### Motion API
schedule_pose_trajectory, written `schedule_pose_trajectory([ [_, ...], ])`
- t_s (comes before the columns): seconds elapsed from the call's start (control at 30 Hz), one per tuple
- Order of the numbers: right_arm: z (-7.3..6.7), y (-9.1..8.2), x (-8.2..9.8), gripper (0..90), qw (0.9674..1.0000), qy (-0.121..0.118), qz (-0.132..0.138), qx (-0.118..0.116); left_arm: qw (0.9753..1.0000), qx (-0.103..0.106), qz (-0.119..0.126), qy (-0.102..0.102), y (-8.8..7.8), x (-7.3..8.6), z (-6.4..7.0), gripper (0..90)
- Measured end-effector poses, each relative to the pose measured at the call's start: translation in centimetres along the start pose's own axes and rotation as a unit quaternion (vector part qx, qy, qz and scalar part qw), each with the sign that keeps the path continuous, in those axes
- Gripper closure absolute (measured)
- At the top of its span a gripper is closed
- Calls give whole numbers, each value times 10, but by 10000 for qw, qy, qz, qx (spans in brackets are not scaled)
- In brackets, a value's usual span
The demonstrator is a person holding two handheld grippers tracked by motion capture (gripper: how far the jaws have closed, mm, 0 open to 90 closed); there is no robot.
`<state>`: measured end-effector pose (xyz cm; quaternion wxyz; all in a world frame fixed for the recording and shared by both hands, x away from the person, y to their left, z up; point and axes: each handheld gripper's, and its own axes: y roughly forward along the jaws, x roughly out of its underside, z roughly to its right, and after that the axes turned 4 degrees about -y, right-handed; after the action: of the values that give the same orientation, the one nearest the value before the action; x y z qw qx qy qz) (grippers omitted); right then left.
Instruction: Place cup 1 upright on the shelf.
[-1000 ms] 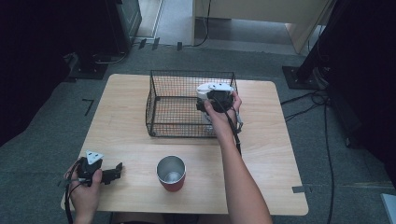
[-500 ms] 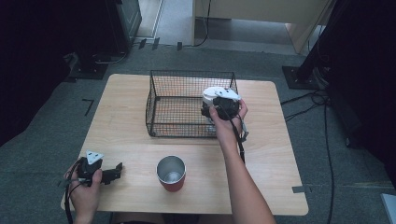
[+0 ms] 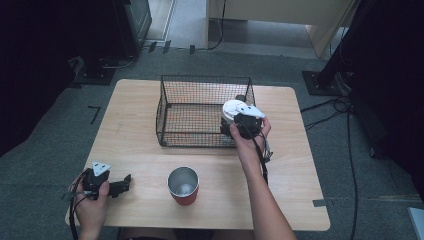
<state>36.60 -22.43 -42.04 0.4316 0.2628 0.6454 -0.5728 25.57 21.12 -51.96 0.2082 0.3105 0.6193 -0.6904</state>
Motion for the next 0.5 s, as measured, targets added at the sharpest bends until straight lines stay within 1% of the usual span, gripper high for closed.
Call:
schedule_pose_trajectory([
  [0.07,0,-1,2,129,10000,-13,3,-12,10000,0,1,-2,0,0,0,0],
  [0.17,0,-3,5,81,9999,-84,-40,-60,10000,-1,1,-1,0,0,0,0],
  [0.33,-1,-9,9,21,9995,-148,-34,-270,10000,-1,1,-2,0,0,0,0],
  [0.43,0,-15,11,0,9989,-169,51,-443,10000,2,2,-3,0,0,0,0],
  [0.5,0,-20,13,0,9985,-214,126,-493,10000,2,1,-2,0,0,0,0],
])
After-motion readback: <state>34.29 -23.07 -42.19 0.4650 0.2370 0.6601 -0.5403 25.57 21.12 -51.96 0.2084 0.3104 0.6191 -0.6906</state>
